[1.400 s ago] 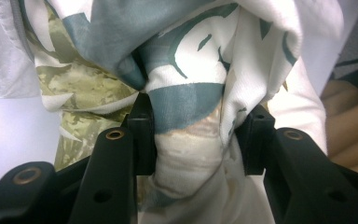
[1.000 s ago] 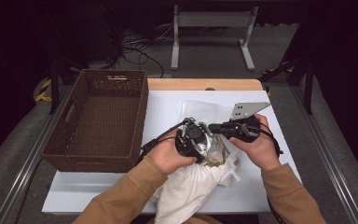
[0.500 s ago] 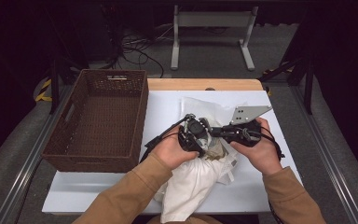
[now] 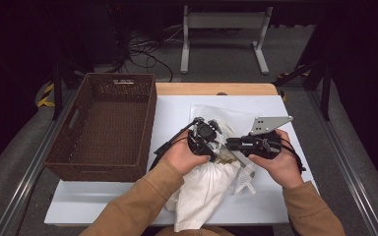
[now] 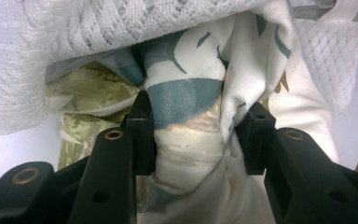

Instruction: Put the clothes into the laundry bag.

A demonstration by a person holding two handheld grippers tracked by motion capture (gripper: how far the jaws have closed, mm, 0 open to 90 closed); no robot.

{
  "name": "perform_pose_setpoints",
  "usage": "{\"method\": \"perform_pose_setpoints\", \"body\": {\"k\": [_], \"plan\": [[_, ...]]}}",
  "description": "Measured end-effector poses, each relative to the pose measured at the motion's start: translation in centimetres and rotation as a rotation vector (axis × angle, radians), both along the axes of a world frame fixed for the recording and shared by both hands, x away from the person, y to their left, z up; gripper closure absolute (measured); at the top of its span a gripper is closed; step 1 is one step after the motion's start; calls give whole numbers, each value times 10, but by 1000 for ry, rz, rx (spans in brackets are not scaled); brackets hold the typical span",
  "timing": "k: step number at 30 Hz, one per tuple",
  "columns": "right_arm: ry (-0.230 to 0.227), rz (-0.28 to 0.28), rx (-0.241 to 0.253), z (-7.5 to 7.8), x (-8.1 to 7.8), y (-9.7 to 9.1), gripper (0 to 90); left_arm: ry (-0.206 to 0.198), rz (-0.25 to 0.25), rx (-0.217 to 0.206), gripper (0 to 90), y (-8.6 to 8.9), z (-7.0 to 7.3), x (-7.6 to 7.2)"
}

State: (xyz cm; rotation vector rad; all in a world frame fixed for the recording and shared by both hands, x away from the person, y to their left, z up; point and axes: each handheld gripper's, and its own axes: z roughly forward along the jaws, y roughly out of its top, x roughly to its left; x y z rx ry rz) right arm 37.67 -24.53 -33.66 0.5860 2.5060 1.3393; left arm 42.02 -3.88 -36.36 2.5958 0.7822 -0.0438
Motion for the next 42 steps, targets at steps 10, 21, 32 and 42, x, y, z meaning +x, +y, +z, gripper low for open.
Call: {"method": "perform_pose_setpoints", "body": {"k": [10,21,32,42], "plan": [[-13,-82,8,-4,-13,-28,678,8,13,-18,583,1,0,4],[37,-175,-13,-19,-27,-51,533,7,39,-37,583,2,0,11],[113,-235,-68,-49,-30,-58,361,8,43,-44,583,1,-2,10],[176,-233,-139,-76,-25,-46,364,6,42,-46,583,-1,-3,9]]}}
